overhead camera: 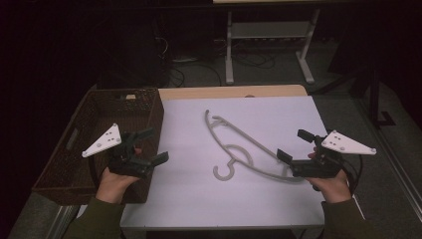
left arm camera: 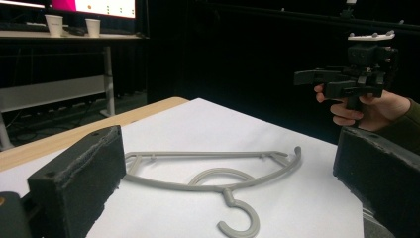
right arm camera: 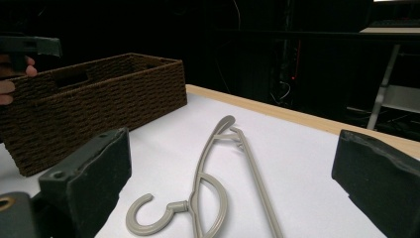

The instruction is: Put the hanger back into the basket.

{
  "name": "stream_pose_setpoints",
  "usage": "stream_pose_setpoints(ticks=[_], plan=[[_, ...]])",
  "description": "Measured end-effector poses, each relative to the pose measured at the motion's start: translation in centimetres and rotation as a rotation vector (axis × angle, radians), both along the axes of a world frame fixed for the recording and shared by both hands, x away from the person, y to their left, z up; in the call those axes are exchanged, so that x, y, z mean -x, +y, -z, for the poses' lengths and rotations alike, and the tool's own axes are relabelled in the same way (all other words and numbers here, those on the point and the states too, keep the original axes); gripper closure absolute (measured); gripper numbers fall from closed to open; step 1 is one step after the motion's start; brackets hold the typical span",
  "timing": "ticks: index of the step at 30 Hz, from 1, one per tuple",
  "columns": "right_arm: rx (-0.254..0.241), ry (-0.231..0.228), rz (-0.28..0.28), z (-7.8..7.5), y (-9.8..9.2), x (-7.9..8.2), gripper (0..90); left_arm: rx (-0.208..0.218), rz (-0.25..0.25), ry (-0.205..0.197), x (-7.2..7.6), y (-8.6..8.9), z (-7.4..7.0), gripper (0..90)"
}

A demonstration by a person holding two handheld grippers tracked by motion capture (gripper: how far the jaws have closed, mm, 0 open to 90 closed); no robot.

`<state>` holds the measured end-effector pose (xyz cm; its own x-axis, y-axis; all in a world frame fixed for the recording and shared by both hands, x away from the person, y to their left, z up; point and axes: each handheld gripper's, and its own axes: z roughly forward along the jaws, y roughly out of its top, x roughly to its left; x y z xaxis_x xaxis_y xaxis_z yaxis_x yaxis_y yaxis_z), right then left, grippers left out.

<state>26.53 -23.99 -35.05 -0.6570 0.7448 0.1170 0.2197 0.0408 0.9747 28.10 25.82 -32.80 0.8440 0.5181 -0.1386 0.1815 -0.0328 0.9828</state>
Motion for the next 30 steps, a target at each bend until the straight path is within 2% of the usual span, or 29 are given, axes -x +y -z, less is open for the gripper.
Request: stream_pose_setpoints(ticks=[3,8,10,11,15,17,20,24,25,30], plan=[[0.006,-0.008,-0.001,-0.1,-0.1,0.0,1.3,-0.021,0.018,0.01,0.2,-0.7,-0.2,0.0],[0.033,-0.006,-0.019,-0.2,0.2,0.0,1.3,-0.065,0.081,0.008,0.7,-2.9,-0.2,0.0],[0.04,-0.009,-0.022,-0.2,0.3,-0.1,1.3,-0.083,0.103,0.018,0.9,-3.9,0.1,0.0],[0.049,-0.001,-0.023,-0.2,0.5,-0.1,1.3,-0.112,0.123,0.026,1.0,-4.7,0.5,0.0],[0.064,0.012,-0.029,-0.2,0.8,-0.3,1.4,-0.135,0.145,0.042,1.1,-5.7,1.2,0.0],[0.093,0.027,-0.04,0.0,1.1,-0.4,1.5,-0.145,0.15,0.059,1.1,-6.3,1.8,0.0],[0.106,0.038,-0.055,0.0,1.3,-0.6,3.7,-0.19,0.157,0.075,1.0,-6.8,2.7,0.0],[0.148,0.08,-0.093,0.4,1.9,-1.1,6.3,-0.24,0.166,0.09,0.8,-7.3,3.8,0.0],[0.156,0.098,-0.101,0.5,2.2,-1.3,6.3,-0.246,0.169,0.093,0.8,-7.3,3.9,0.0],[0.201,0.129,-0.126,1.0,3.2,-2.1,11.6,-0.257,0.178,0.114,0.8,-7.5,4.9,0.0]])
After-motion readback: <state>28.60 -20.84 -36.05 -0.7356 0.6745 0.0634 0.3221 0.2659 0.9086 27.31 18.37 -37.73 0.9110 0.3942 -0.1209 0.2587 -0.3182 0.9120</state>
